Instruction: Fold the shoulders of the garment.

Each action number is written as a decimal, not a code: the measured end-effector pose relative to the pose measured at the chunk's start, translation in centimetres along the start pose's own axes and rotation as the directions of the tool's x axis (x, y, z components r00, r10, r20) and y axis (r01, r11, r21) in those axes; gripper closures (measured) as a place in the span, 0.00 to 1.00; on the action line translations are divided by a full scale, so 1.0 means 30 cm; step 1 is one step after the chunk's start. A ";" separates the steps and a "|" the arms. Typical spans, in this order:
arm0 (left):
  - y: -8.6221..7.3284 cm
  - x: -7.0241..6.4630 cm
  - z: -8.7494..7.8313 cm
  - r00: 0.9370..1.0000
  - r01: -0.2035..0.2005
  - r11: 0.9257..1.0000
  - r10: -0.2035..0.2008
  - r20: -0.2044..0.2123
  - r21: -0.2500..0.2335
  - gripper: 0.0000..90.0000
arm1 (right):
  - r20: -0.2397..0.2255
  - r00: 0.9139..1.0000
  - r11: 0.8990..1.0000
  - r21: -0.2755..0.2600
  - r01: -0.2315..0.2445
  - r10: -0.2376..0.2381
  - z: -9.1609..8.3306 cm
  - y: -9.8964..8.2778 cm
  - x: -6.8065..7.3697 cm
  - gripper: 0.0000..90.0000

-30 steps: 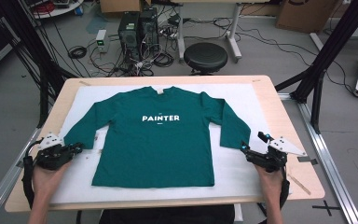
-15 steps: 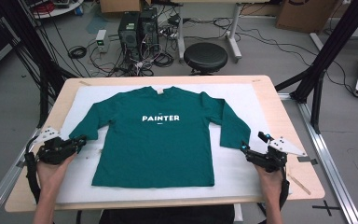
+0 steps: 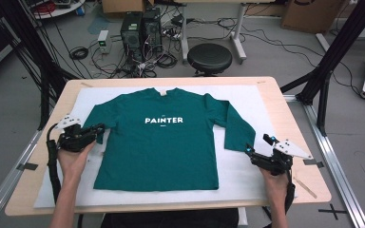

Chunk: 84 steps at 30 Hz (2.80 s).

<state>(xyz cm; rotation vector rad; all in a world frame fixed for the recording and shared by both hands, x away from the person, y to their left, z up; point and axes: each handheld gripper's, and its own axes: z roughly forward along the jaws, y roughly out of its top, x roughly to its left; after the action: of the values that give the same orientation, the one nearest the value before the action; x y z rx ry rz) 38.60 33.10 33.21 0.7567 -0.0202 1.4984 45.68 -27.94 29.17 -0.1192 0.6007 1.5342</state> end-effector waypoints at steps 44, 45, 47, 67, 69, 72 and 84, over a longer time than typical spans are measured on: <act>0.062 -0.456 0.399 0.961 -0.128 0.990 0.108 0.253 0.066 0.95 | -0.002 1.000 1.000 0.003 -0.002 0.002 0.002 0.001 -0.001 0.21; 0.060 -0.472 0.410 0.958 -0.135 0.988 0.113 0.263 0.069 0.95 | -0.003 1.000 1.000 0.003 -0.003 0.003 0.002 0.001 -0.001 0.21; 0.059 -0.481 0.414 0.957 -0.135 0.988 0.113 0.266 0.068 0.95 | -0.003 1.000 1.000 0.003 -0.002 0.002 0.002 0.001 -0.002 0.21; 0.059 -0.568 0.468 0.939 -0.144 0.988 0.116 0.324 0.061 0.95 | -0.003 1.000 1.000 0.005 -0.003 0.003 0.002 0.001 -0.002 0.21; 0.061 -0.579 0.471 0.936 -0.148 0.987 0.122 0.329 0.055 0.95 | -0.003 1.000 1.000 0.005 -0.003 0.003 0.002 0.001 -0.002 0.21; 0.060 -0.586 0.482 0.936 -0.148 0.987 0.119 0.331 0.064 0.95 | -0.003 1.000 1.000 0.004 -0.003 0.003 0.002 0.001 -0.003 0.21; 0.053 -0.594 0.499 0.932 -0.139 0.987 0.103 0.347 0.080 0.95 | -0.003 1.000 1.000 0.007 -0.005 0.005 0.003 0.001 -0.002 0.21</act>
<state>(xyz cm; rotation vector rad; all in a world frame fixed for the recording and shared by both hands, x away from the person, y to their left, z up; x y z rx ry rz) 41.57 10.35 37.36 1.1119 -0.2579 1.4756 45.67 -27.97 29.28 -0.1147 0.6088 1.5368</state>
